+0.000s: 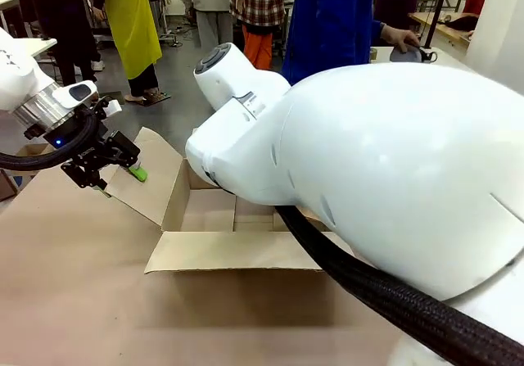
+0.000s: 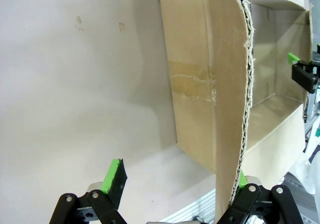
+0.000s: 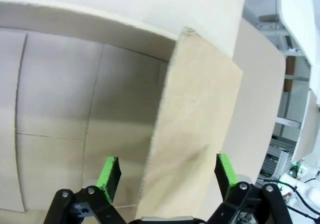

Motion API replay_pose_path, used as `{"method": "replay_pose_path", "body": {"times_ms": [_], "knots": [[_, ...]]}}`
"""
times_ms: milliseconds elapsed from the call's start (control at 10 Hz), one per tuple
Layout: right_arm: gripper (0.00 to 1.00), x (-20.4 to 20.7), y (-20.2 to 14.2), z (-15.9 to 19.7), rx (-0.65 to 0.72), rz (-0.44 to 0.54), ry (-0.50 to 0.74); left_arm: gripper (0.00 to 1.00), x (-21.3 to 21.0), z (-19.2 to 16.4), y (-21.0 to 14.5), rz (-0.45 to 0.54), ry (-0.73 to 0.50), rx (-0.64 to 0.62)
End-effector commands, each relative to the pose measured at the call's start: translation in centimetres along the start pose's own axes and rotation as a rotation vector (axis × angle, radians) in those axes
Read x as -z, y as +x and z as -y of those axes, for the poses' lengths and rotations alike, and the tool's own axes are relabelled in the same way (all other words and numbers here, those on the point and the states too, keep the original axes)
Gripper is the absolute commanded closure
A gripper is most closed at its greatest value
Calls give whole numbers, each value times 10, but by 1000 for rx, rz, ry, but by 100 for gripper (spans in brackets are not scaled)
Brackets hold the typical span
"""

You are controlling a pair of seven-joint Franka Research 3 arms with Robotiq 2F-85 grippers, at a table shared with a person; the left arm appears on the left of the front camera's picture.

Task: Pack the gift set into the box.
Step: Place both hands on the side flaps of the Package Box and spread them outward.

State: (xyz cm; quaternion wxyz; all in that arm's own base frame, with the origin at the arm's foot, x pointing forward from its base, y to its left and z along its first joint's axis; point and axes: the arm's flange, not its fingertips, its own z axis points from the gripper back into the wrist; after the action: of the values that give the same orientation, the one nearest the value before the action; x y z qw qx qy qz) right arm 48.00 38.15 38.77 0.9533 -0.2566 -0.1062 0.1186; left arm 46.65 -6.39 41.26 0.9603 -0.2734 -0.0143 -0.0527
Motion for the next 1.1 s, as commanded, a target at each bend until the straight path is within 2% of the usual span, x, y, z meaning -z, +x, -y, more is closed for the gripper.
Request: {"method": "replay_pose_path", "body": {"times_ms": [0,300,500,800,1000], "knots": [[0,-14,-3,25,10,-11,14,0,-2,1,-2,1,12,-6],[0,-12,-12,56,-15,-66,119,0,-2,1,-2,1,12,-6],[0,-15,-17,103,11,-97,220,0,-2,1,-2,1,12,-6],[0,-21,-18,168,-23,-58,490,0,-2,1,-2,1,12,-6],[0,-8,-17,194,-46,-61,655,0,-2,1,-2,1,12,-6]]}}
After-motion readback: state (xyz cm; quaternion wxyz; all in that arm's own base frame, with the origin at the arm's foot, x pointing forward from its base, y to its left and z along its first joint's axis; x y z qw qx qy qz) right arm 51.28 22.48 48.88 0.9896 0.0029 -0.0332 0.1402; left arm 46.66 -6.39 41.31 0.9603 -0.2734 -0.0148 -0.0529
